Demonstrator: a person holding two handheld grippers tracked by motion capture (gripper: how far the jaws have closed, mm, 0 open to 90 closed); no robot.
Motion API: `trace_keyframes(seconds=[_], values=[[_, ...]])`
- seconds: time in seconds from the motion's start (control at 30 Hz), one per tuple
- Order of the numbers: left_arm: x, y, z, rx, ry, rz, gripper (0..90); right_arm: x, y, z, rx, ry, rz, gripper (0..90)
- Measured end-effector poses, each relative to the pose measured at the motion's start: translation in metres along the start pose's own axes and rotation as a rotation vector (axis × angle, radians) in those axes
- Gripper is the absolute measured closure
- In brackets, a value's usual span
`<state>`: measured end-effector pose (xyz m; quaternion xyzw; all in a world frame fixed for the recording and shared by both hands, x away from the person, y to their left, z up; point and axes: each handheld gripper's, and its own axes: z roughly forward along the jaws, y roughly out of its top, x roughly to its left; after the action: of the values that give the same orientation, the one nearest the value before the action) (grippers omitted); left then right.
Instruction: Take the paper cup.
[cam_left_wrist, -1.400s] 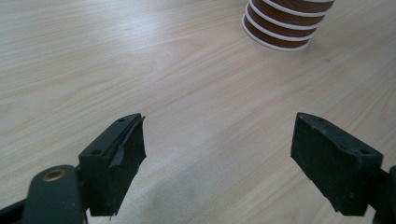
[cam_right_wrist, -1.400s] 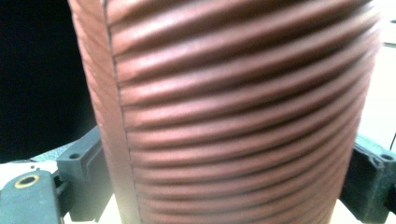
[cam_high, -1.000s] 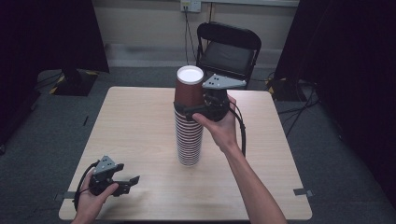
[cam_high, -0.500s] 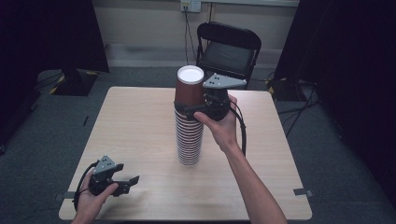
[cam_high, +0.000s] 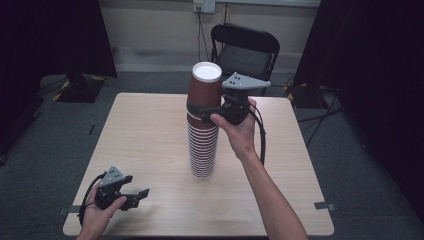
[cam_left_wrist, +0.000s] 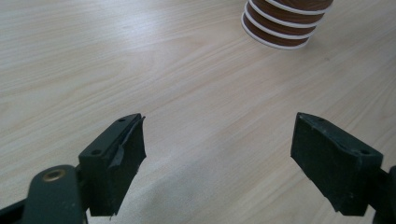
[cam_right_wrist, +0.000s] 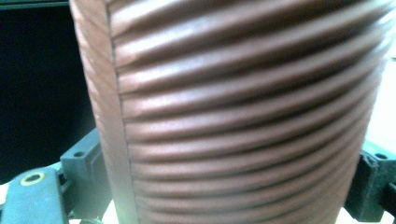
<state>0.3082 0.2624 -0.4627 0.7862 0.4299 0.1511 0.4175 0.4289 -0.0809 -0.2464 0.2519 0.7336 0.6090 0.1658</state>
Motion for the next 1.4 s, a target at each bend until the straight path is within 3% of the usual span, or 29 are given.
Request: trace_keyframes(seconds=[1.0, 1.1, 1.4], values=[[-0.003, 0.0, 0.001, 0.007, 0.03, 0.032, 17.9, 0.003, 0.035, -0.015, -0.102, 0.006, 0.009, 11.5], [-0.003, 0.001, 0.0, -0.017, 0.001, 0.021, 18.8, 0.004, 0.038, -0.017, -0.112, 0.003, 0.018, 11.5], [-0.008, 0.003, 0.0, -0.021, -0.018, 0.065, 20.6, 0.004, 0.045, -0.024, -0.13, -0.007, 0.011, 11.7]])
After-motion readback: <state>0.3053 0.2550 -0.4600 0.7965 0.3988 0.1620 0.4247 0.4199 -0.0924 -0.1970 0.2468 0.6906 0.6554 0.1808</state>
